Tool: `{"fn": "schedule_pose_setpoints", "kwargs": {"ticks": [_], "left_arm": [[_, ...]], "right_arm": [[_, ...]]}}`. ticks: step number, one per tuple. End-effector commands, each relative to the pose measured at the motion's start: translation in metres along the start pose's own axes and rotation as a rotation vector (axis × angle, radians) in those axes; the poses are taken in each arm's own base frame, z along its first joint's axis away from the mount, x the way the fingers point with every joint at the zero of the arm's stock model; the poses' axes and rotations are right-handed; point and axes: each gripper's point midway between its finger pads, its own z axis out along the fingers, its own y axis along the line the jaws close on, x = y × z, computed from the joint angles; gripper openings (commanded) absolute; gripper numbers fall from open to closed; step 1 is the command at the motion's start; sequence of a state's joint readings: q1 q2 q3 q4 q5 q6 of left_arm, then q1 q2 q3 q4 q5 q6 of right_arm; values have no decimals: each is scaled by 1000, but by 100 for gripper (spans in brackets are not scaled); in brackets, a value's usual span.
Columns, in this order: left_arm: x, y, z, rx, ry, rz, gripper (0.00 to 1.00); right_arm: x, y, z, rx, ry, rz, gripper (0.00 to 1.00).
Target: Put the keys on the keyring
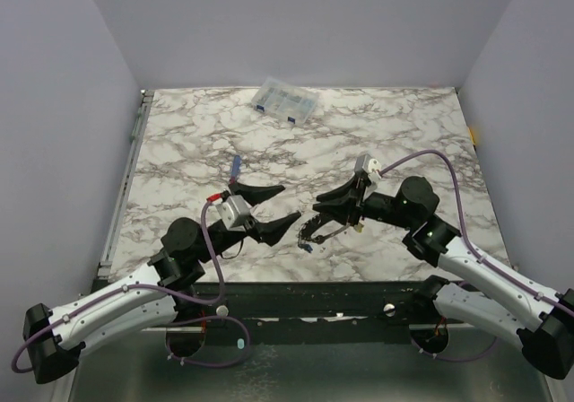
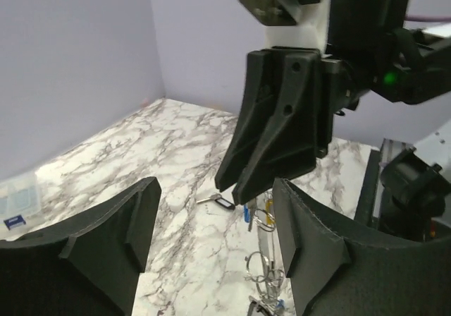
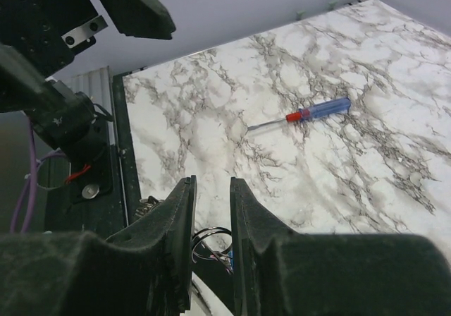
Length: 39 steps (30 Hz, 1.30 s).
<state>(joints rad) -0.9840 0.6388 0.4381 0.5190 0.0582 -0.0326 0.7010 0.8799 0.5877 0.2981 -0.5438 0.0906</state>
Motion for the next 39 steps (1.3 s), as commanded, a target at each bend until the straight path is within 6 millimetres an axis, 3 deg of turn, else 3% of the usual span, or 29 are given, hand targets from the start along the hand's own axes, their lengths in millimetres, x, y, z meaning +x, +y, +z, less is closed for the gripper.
{"fn": "schedule_pose_setpoints", "kwargs": {"ticks": [1, 5, 7, 11, 22, 33, 39], "left_arm": [[25, -27, -12, 186, 161, 97, 73], [35, -33, -9, 225, 189, 88, 89], [39, -27, -6, 191, 190, 84, 90], [38, -18, -3, 136, 159, 78, 90], [60, -31, 14, 223, 213, 74, 87], [42, -25, 26, 225, 160, 193, 82], [57, -29, 27, 284, 243, 254, 82]], "right_arm": [[-28, 4, -1, -9, -57, -25, 1], [-31, 5, -1, -9, -57, -28, 1], [-34, 5, -2, -8, -59, -31, 1], [-37, 6, -5, -2, -64, -37, 1], [-39, 9, -7, -10, -65, -34, 0], [-41, 11, -8, -19, -63, -35, 1], [-43, 13, -9, -27, -63, -37, 1]]}}
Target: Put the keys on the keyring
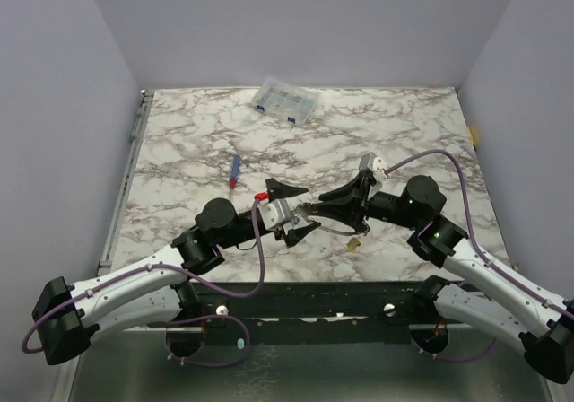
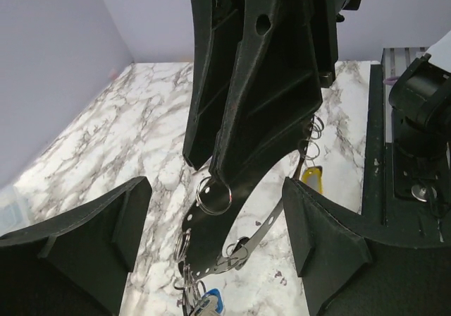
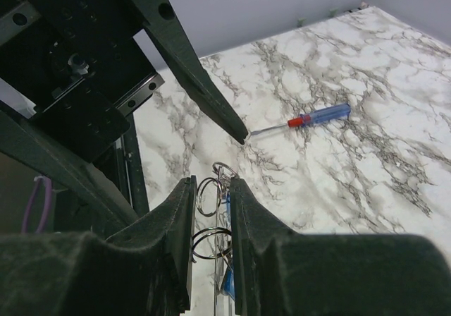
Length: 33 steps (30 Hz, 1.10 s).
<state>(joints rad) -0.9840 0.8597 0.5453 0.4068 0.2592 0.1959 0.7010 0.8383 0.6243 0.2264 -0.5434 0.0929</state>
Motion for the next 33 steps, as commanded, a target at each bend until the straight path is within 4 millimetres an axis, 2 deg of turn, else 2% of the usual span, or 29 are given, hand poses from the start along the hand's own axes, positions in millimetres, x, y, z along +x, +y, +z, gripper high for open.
{"fn": "schedule_pose_setpoints", "kwargs": {"ticks": [1, 7, 17, 24, 33], "left_arm": [[3, -6, 5, 64, 43, 73, 82], [13, 1, 9, 47, 83, 123, 82], [16, 3, 14, 94, 152, 218, 80], [21, 6, 15, 91, 180, 239, 65], [20, 8, 18, 97, 197, 256, 57]], "right_arm": [[-30, 8, -2, -29, -58, -37, 1], [-31, 11, -4, -42, -61, -39, 1], [-32, 16, -6, -60, -66, -40, 1], [-34, 18, -6, -72, -68, -40, 1], [-32, 20, -7, -84, -65, -39, 1]]}}
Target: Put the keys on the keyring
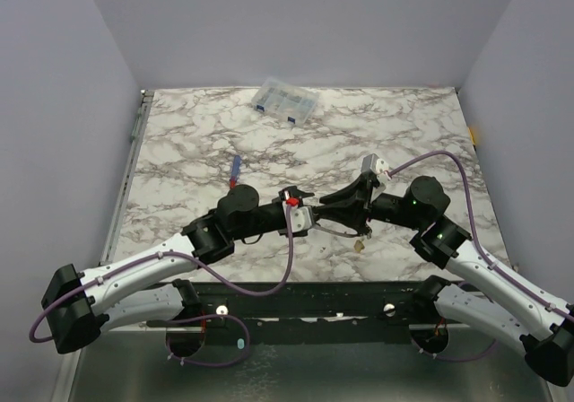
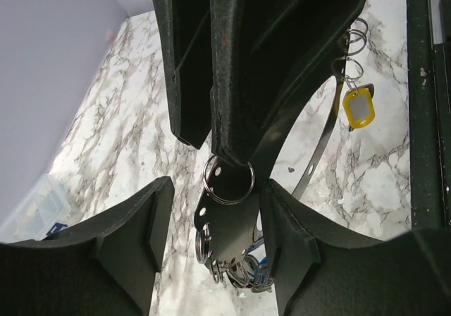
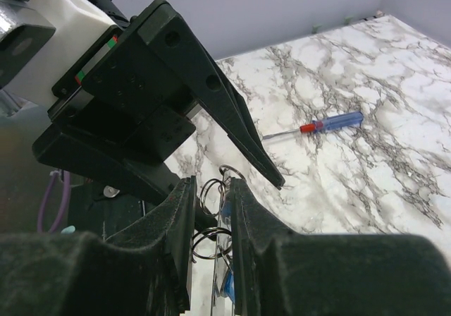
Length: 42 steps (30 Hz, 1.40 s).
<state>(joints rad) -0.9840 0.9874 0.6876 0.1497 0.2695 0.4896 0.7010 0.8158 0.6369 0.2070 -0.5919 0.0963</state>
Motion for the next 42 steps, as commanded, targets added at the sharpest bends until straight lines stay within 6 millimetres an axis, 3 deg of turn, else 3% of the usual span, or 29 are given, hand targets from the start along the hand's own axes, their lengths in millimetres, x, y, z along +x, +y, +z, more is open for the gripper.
{"fn": "schedule_pose_setpoints", "kwargs": {"ticks": [1, 7, 18, 21, 24, 26, 30, 31, 37, 42], "left_arm": [[-16, 6, 3, 6, -22, 28, 56], [-20, 3, 6, 33, -35, 20, 47], [-17, 1, 7, 43, -18, 24, 7], [-19, 2, 5, 43, -22, 30, 0], [-22, 0, 3, 54, -28, 37, 0], [-23, 0, 1, 61, -32, 48, 0], [-23, -2, -2, 65, -39, 56, 0], [-22, -3, -2, 66, -37, 56, 0], [-16, -7, -6, 72, -32, 69, 0], [-9, -6, -10, 55, -14, 109, 0]], "right_arm": [[-24, 9, -2, -34, -54, -36, 1], [-24, 10, -2, -42, -51, -34, 1], [-20, 11, -2, -50, -44, -29, 1], [-20, 11, -2, -47, -43, -27, 1], [-20, 8, -1, -34, -36, -20, 1], [-20, 5, 0, -18, -29, -14, 9], [-24, 0, 0, 16, -27, -4, 55], [-27, -1, -1, 26, -30, -4, 61], [-45, -5, -5, 65, -31, -24, 71], [-39, -12, -5, 86, 73, -54, 74]]}}
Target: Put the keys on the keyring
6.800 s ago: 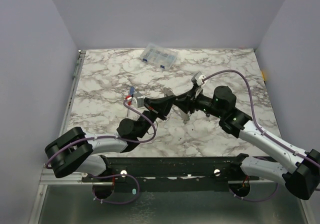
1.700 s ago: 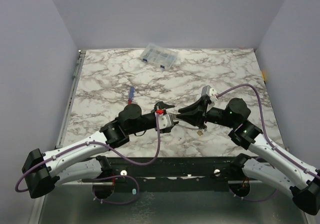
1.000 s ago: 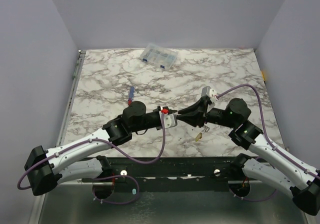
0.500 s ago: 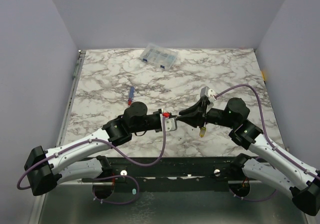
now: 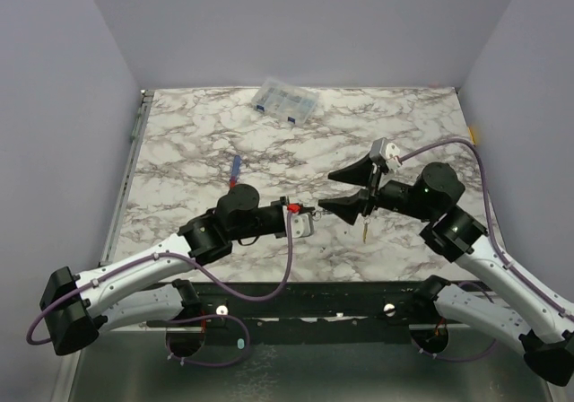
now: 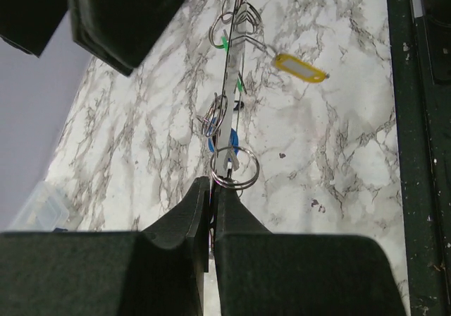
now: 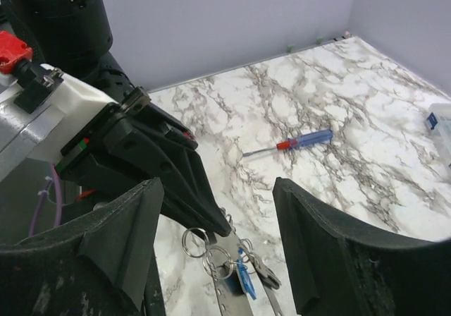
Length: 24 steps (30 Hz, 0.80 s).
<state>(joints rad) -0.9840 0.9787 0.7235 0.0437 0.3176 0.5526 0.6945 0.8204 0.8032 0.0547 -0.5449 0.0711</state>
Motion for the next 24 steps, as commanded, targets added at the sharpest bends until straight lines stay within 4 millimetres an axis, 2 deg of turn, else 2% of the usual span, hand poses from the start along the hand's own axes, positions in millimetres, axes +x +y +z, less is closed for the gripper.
{"fn": "schedule_pose_setpoints", "kwargs": {"ticks": [1, 3, 7, 11, 17, 24], "left_arm": [[-7, 4, -7, -27, -35, 80, 0], [-5, 5, -11, -41, -25, 106, 0], [7, 0, -13, -31, 14, 127, 0], [15, -8, -11, 6, 29, 123, 0], [15, -19, -8, 59, 14, 93, 0], [17, -27, -4, 94, 14, 57, 0]], "right_arm": [[9, -9, -1, 36, 115, -37, 74], [15, -11, -1, 35, 174, -43, 73], [16, -17, -7, 68, 211, -79, 71], [18, -4, -15, -15, 229, -158, 71], [49, 11, -21, -138, 305, -206, 74], [64, 10, -7, -160, 335, -210, 82]]}}
